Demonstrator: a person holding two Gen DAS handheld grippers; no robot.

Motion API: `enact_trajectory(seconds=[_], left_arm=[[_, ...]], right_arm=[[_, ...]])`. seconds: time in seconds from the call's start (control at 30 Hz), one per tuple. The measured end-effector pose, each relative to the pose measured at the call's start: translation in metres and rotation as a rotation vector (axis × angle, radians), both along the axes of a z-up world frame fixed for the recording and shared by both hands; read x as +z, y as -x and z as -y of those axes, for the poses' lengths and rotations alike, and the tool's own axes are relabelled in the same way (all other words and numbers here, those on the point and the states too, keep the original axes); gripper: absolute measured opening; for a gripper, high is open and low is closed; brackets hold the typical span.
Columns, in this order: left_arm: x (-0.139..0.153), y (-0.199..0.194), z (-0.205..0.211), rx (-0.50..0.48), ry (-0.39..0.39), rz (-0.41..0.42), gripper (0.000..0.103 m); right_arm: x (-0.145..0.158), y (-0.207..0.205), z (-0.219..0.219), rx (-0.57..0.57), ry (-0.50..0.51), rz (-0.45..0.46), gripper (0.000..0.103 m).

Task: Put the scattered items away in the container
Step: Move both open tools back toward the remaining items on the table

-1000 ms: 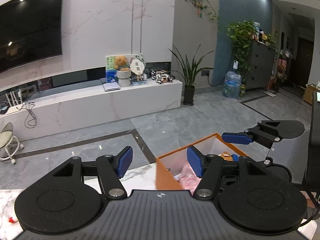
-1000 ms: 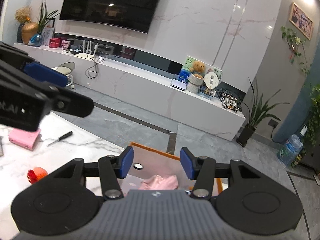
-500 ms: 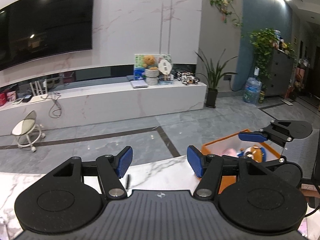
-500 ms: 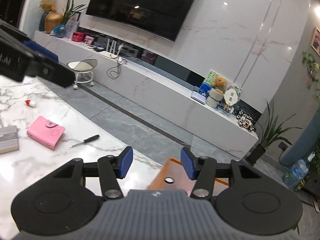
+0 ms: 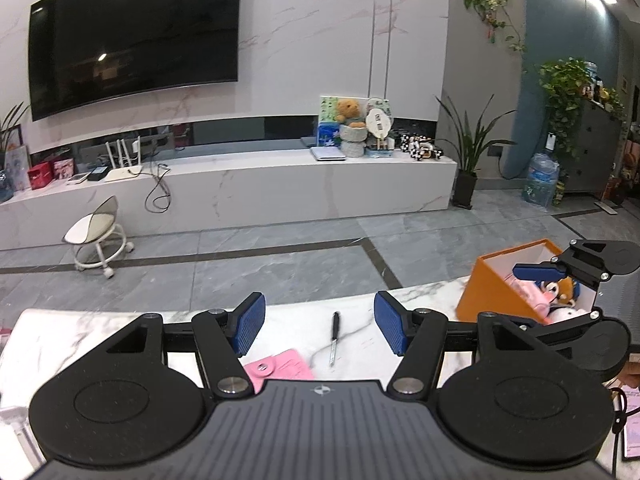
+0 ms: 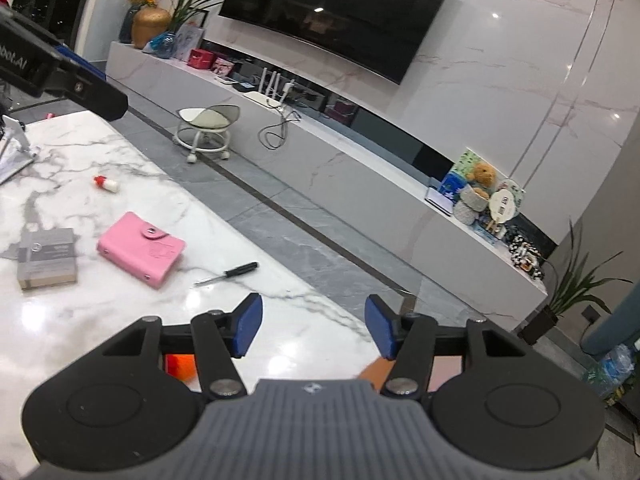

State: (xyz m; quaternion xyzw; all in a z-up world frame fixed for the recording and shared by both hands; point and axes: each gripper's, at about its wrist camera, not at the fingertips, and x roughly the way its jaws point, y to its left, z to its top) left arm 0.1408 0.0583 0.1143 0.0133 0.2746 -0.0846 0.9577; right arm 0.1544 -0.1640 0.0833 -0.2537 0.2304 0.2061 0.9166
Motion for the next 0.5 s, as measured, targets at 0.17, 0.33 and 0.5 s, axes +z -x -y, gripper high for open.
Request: enact_trajectory(seconds=[0.17, 0.33, 0.5], left_arm=[[-0.024, 0.007, -0.027, 0.049, 0.001, -0.026, 0.075], [-0.052, 0.011, -0.046, 0.074, -0.047, -0.093, 0.081], [-0.083, 0.014, -0.062, 0.093, -0.079, -0.165, 0.088]], right_arm=[[-0.002, 0.003, -0.004, 0.011, -0.122, -0.077, 0.065], [-0.013, 0.001, -0.011, -0.004, -0.177, -0.137, 0.065], [-0.031, -0.005, -0.018, -0.041, -0.238, -0.205, 0.067]])
